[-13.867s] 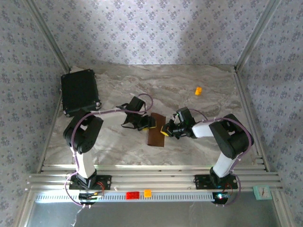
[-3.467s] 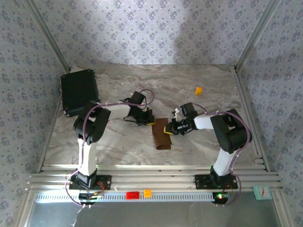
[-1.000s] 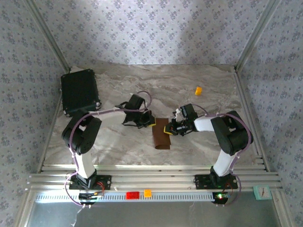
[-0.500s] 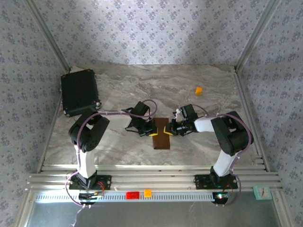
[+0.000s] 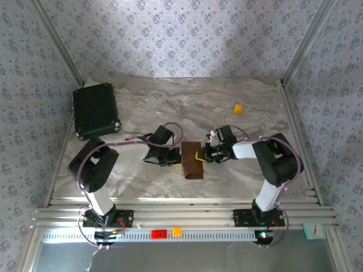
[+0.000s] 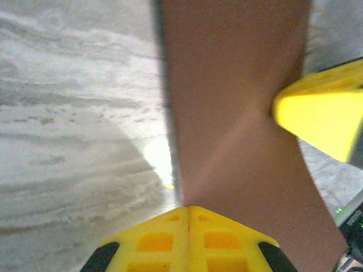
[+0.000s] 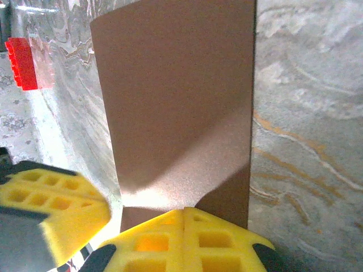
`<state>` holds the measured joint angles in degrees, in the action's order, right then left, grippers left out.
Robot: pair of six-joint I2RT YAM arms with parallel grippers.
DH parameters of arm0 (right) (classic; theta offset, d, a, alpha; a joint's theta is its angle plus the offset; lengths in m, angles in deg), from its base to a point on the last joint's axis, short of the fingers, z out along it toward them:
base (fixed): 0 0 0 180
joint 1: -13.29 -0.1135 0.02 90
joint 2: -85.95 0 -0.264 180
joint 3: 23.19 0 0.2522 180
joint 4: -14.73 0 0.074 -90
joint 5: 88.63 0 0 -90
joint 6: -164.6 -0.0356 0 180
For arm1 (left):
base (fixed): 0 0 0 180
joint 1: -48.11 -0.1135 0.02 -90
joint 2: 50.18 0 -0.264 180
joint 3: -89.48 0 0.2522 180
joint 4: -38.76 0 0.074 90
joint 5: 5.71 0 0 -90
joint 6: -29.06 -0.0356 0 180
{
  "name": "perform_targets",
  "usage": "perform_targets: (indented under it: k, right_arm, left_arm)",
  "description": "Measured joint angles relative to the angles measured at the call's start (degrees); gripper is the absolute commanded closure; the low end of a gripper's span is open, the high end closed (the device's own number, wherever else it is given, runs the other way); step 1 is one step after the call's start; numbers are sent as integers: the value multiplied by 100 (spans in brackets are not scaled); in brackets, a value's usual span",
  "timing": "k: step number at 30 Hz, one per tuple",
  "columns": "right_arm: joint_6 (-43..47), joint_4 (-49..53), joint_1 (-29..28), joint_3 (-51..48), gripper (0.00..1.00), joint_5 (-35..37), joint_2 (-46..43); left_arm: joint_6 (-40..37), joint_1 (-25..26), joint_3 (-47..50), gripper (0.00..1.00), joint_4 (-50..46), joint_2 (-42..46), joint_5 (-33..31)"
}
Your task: Fold a paper plane with a square sheet of paper (pick it up from the middle)
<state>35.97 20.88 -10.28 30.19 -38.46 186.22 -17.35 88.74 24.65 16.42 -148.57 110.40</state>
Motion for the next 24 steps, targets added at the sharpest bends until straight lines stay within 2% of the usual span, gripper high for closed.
perform_targets:
  k: [5,12,16,24]
  right_arm:
    - [-9,-20,2,-11,100,0,-2]
    - [-46,-37,2,-22,100,4,-11]
    - [-59,-66,0,-37,100,11,-15]
    - [-61,-149,7,-81,100,0,-17]
  left_arm:
    - [260,103,-186,98,149,160,164]
    - [501,328,-372,98,457,-407,411]
    - [560,343,-57,99,551,-562,415]
    - [540,328,654,97,1451,-284,431]
